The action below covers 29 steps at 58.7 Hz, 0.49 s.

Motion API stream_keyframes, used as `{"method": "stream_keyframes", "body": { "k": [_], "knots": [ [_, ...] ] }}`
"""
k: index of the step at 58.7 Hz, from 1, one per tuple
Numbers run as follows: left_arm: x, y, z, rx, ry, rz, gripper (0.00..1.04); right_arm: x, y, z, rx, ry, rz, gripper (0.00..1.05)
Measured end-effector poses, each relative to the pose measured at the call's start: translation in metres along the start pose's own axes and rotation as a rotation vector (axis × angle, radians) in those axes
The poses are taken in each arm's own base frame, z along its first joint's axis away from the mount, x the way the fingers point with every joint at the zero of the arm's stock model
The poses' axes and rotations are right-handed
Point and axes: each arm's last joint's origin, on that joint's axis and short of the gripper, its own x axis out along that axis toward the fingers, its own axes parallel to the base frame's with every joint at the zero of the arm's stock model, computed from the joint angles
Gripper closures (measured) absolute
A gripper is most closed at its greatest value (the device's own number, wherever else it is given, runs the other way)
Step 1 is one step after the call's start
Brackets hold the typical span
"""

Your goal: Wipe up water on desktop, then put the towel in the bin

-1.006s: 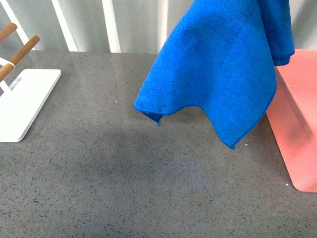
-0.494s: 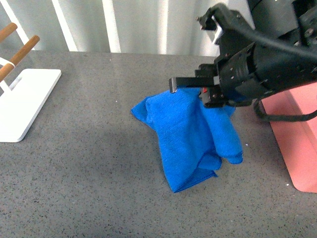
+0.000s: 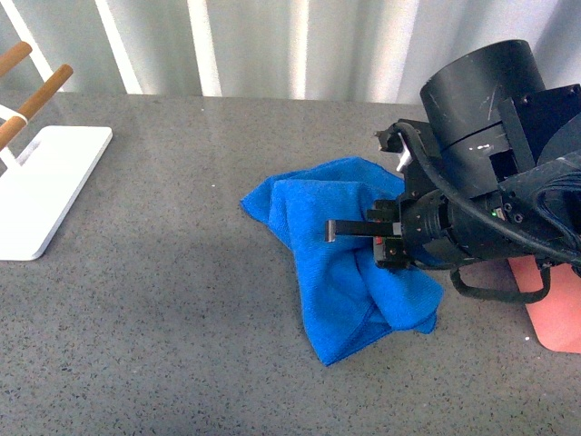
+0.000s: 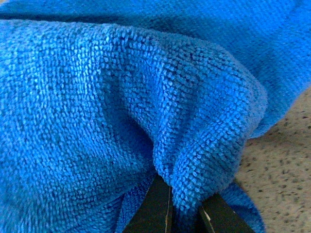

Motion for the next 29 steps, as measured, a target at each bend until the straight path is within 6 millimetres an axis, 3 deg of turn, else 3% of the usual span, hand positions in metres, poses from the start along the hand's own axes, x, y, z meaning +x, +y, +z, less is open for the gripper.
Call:
{"method": "stream_keyframes", "body": {
  "k": [13,29],
  "knots": [
    [0.000,0.000,0.000,0.000,0.000,0.000,0.07,0.017,-0.014,0.020,-0.030,-0.062,-0.065,1.01],
    [0.000,0.000,0.000,0.000,0.000,0.000,0.07,0.043,-0.006,0.059,-0.094,-0.172,-0.038,1.01]
  ]
}}
